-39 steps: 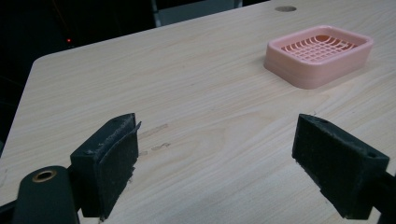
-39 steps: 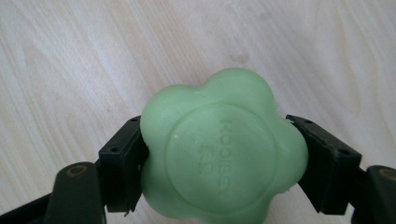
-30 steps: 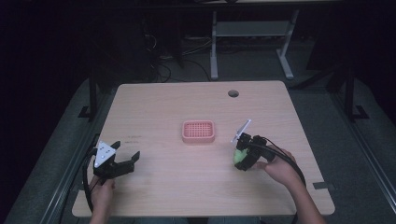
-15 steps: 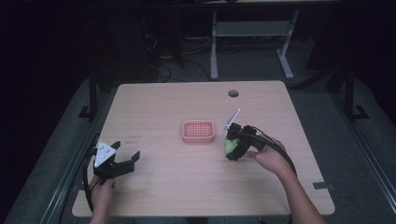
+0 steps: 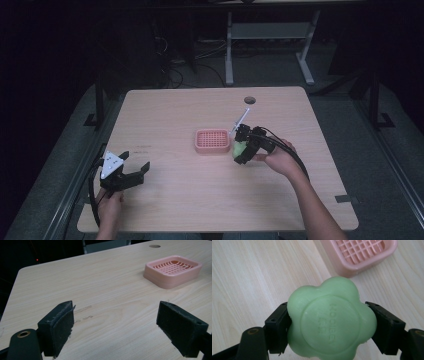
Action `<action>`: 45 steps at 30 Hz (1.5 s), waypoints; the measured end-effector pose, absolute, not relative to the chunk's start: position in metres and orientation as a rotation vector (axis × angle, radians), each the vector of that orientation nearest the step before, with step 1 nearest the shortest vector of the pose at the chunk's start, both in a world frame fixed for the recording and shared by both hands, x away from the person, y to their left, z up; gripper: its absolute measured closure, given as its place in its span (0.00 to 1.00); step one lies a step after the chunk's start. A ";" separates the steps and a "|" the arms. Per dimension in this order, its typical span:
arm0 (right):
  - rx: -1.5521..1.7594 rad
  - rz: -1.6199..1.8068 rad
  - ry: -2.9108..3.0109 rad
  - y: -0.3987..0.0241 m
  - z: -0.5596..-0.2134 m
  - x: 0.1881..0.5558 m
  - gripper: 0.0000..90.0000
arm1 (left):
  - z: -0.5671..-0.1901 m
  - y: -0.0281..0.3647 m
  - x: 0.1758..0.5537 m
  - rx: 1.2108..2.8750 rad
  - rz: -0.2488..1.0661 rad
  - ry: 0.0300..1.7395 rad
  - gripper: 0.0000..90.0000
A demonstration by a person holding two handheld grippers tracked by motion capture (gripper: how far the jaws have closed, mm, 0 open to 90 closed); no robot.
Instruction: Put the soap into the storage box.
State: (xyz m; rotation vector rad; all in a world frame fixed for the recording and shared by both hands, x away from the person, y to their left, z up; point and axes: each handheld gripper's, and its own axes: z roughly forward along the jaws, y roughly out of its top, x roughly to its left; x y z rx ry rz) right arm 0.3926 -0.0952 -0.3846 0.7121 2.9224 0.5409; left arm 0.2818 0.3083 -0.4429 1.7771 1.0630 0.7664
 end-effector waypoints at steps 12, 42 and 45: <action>0.672 0.546 2.922 -0.075 -0.375 0.408 0.28 | -0.443 0.309 0.282 1.777 0.771 1.062 0.16; 0.643 0.557 2.921 -0.034 -0.351 0.449 0.28 | -0.443 0.312 0.282 1.760 0.774 1.075 0.16; 0.654 0.569 2.924 -0.032 -0.350 0.452 0.28 | -0.443 0.312 0.282 1.762 0.775 1.075 0.16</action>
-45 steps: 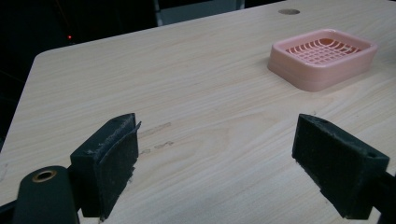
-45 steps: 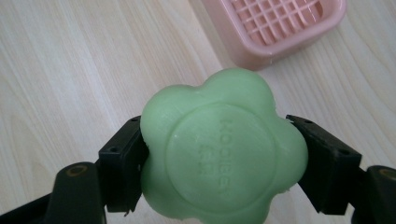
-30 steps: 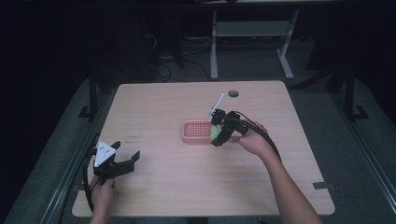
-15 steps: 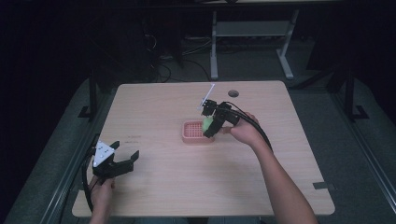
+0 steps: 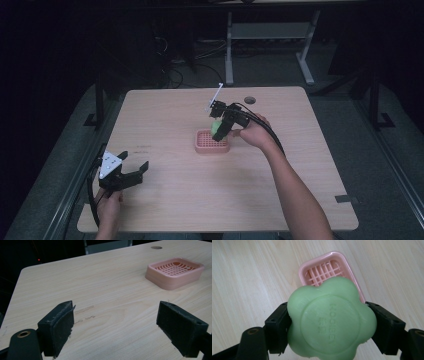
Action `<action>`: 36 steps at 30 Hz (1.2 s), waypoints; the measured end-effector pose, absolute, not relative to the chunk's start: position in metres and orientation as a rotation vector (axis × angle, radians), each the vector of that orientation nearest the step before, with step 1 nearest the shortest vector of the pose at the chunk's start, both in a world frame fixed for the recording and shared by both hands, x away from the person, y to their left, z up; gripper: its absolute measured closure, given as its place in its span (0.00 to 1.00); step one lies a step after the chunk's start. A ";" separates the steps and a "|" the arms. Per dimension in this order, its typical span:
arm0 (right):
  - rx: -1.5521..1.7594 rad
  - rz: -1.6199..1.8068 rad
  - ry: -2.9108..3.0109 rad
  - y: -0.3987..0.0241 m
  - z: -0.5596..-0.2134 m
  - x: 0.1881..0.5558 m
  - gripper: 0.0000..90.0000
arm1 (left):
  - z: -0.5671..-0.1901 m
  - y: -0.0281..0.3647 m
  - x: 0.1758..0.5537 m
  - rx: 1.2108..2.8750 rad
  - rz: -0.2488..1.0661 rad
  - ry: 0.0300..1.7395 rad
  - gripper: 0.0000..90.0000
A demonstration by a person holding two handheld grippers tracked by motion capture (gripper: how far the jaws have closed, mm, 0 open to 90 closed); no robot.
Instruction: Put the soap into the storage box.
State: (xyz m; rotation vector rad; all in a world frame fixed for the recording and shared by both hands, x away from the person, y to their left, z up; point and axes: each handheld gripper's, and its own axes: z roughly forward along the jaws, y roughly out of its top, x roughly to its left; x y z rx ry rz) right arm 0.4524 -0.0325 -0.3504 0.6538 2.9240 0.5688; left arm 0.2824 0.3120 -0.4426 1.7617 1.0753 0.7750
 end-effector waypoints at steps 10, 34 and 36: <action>0.687 0.541 2.923 -0.022 -0.353 0.468 0.28 | -0.443 0.311 0.283 1.767 0.772 1.072 0.16; 0.803 0.479 2.952 -0.007 -0.395 0.491 0.28 | -0.443 0.311 0.284 1.764 0.772 1.072 0.16; 0.821 0.461 2.962 -0.005 -0.400 0.492 0.28 | -0.443 0.311 0.284 1.764 0.772 1.070 0.16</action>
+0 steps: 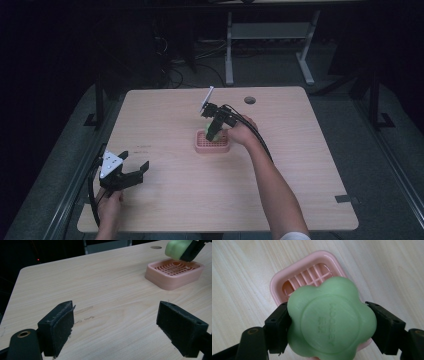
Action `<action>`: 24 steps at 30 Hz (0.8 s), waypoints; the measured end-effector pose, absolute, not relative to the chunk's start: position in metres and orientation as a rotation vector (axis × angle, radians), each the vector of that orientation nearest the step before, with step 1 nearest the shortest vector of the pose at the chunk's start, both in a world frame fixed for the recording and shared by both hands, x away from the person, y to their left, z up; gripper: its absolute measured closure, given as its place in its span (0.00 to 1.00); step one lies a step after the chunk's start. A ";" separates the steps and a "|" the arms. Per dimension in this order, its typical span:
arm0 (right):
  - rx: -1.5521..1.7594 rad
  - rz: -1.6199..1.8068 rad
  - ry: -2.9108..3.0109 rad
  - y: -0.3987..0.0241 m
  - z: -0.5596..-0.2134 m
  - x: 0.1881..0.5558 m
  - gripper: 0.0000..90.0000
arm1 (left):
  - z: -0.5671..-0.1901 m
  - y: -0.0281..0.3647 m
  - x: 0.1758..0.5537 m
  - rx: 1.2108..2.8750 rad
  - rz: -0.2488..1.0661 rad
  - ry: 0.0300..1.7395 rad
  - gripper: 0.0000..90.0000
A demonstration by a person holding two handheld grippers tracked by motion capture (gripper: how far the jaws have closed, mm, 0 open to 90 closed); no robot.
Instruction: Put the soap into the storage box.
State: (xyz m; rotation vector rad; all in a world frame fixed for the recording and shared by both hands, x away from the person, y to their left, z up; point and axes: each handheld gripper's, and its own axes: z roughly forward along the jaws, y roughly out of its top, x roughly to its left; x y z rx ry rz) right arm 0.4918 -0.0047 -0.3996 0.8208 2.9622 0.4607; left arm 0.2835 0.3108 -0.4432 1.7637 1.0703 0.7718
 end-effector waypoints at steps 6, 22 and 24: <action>0.840 0.452 2.973 -0.003 -0.407 0.492 0.28 | -0.443 0.311 0.283 1.762 0.769 1.072 0.16; 0.849 0.434 2.977 0.003 -0.416 0.493 0.28 | -0.443 0.312 0.283 1.759 0.770 1.076 0.16; 0.848 0.434 2.978 0.003 -0.416 0.493 0.28 | -0.443 0.312 0.283 1.757 0.768 1.079 0.16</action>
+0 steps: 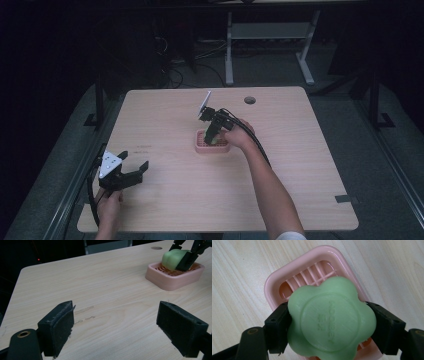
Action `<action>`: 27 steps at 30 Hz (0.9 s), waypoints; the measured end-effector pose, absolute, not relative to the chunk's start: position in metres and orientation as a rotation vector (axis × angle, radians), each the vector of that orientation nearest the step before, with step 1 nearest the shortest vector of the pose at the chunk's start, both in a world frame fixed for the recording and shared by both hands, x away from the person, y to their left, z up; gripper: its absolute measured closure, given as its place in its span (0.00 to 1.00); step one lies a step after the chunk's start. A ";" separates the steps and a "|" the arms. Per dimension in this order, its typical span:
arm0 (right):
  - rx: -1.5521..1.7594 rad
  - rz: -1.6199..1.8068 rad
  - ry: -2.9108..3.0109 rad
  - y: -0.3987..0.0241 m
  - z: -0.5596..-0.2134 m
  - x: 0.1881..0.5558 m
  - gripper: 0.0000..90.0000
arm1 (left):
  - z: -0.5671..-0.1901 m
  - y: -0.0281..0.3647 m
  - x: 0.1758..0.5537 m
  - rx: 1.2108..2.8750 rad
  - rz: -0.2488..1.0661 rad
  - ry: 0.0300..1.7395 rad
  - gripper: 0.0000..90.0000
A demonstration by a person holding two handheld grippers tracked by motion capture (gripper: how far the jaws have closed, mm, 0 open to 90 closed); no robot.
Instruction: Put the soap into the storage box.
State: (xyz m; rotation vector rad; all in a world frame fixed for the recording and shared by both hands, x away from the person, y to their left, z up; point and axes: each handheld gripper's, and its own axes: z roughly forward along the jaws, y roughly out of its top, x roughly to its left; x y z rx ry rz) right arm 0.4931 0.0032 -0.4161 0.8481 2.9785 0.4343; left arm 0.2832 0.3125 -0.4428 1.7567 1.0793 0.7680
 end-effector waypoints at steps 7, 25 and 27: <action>0.856 0.440 2.975 0.003 -0.416 0.493 0.28 | -0.443 0.312 0.283 1.758 0.772 1.075 0.16; 0.836 0.413 2.974 0.006 -0.418 0.492 0.28 | -0.443 0.312 0.283 1.759 0.770 1.078 0.16; 0.837 0.412 2.973 0.006 -0.418 0.492 0.28 | -0.443 0.312 0.283 1.762 0.770 1.077 0.16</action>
